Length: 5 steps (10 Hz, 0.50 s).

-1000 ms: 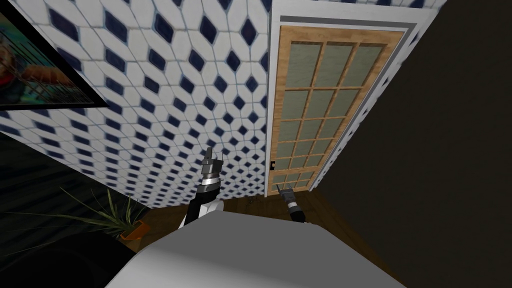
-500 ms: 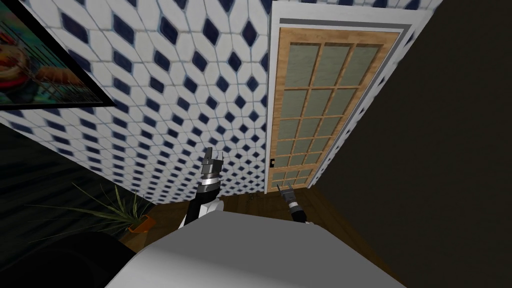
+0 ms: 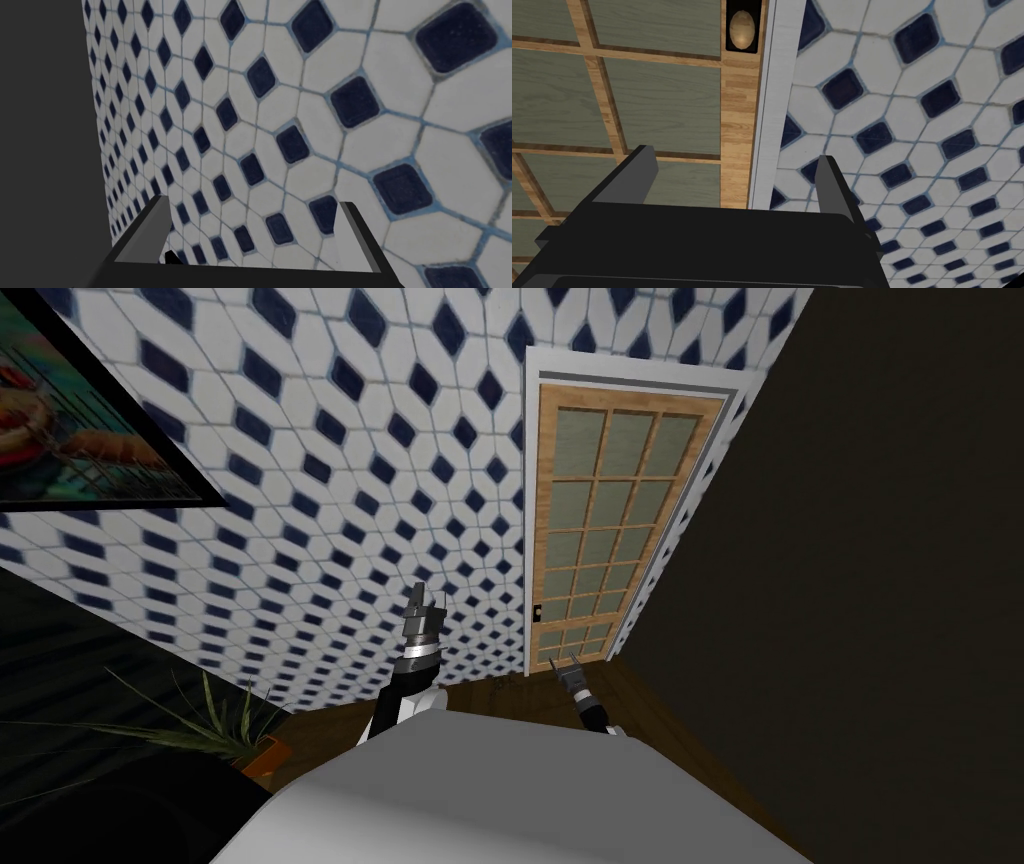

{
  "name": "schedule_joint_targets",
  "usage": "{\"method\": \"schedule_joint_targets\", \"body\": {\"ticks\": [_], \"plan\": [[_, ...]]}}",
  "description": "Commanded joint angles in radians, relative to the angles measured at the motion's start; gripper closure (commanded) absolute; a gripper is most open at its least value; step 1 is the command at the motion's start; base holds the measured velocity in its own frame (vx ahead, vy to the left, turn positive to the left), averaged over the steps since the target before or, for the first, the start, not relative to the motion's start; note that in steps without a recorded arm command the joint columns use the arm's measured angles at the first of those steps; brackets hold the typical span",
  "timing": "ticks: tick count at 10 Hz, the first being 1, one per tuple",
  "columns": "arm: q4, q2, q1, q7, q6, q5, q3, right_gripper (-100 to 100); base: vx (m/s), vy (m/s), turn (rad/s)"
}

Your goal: Pull the door open

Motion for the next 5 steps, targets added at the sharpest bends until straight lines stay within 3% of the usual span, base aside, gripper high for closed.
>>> {"method": "schedule_joint_targets", "body": {"ticks": [1,3,5], "plan": [[0.022,0.011,-0.014,0.003,-0.009,0.012,0.0,-100,0.176,0.009,-0.114],[0.039,0.027,-0.024,0.005,-0.015,0.023,0.001,-100,0.158,0.032,-0.115],[0.044,0.032,-0.027,0.005,-0.016,0.026,0.002,-100,0.001,0.007,0.04]]}}
